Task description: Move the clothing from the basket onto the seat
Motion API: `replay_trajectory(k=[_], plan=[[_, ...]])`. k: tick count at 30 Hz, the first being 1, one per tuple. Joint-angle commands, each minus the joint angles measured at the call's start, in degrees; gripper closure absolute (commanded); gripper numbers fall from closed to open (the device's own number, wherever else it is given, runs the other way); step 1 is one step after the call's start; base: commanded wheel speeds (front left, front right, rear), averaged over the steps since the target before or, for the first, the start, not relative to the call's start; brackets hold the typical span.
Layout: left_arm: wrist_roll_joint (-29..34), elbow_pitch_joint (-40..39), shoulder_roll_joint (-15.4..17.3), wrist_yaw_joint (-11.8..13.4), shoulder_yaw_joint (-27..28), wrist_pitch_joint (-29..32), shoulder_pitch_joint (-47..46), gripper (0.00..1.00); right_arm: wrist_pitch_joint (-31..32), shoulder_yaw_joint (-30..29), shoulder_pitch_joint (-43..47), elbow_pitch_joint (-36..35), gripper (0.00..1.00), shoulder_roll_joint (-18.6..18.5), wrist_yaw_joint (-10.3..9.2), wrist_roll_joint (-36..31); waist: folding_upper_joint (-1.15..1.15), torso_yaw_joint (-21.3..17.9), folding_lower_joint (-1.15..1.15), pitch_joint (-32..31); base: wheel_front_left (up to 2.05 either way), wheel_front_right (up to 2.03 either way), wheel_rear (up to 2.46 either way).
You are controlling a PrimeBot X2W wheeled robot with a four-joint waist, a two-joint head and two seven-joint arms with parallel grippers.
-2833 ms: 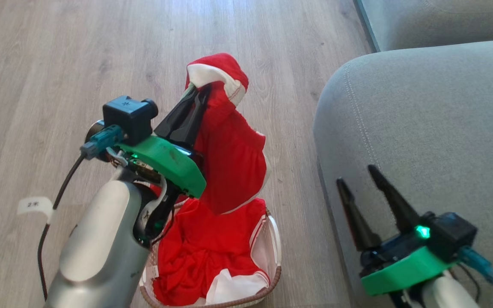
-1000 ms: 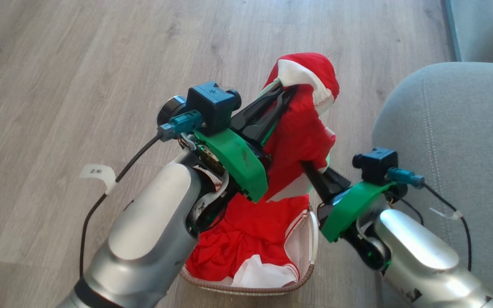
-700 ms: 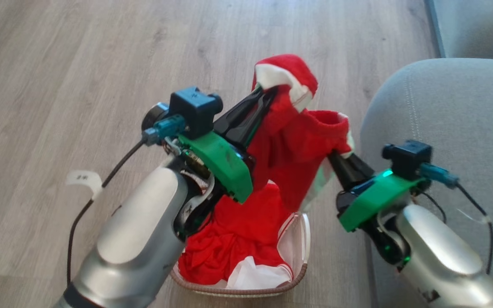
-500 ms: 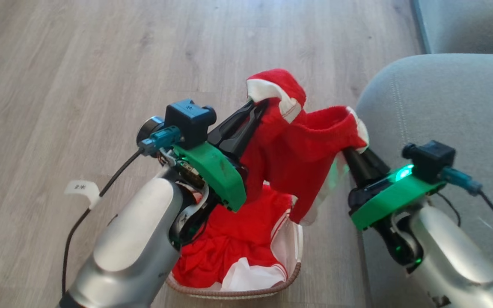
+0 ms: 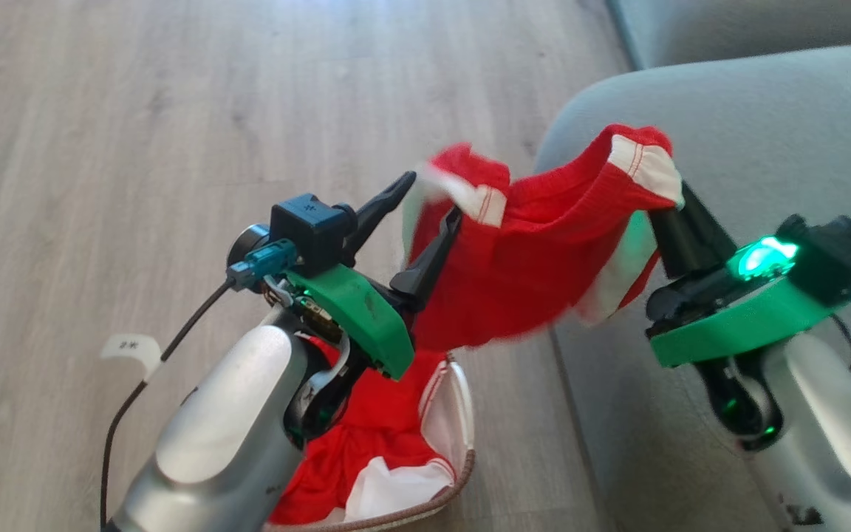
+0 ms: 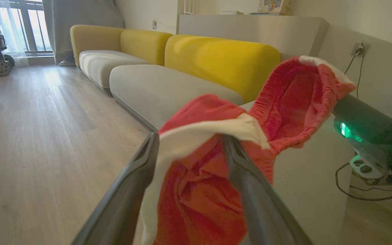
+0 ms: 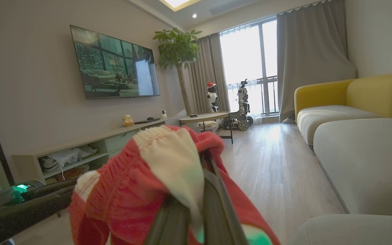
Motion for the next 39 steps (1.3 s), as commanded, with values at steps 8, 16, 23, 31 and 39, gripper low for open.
replay_trajectory(k=[8,16,23,31,39], plan=[[-0.2,-2.9,1.9,0.5,2.3,-1.7,-0.5,0.00,-0.4,-3.8,-2.0,-8.3,1.00,-2.1,-0.01,-0.7,0.00,-7.9,0.00,0.2,0.00,0.00,0.00],[0.5,-3.6,2.9,0.7,2.0,-3.2,0.3,0.00,-0.4,-6.0,-0.5,-13.7,1.00,-4.0,-0.01,0.4,0.00,-14.5,0.00,1.3,0.00,0.00,0.00],[0.8,-3.8,3.7,0.9,1.9,-3.9,0.5,0.00,-0.4,-8.9,2.0,-17.5,1.00,-4.5,-0.01,0.2,0.00,-20.1,0.00,2.5,0.00,0.00,0.00],[1.0,-4.2,4.2,1.2,1.8,-4.5,0.3,0.00,-0.4,-9.9,3.5,-20.3,1.00,-3.6,-0.01,0.1,0.00,-25.9,0.00,4.0,0.00,0.00,0.00],[1.1,-3.9,4.3,1.2,1.4,-4.9,-0.5,0.00,-0.4,-10.4,3.3,-21.3,1.00,-4.1,-0.01,-0.1,0.00,-27.6,0.00,5.5,0.00,0.00,0.00]])
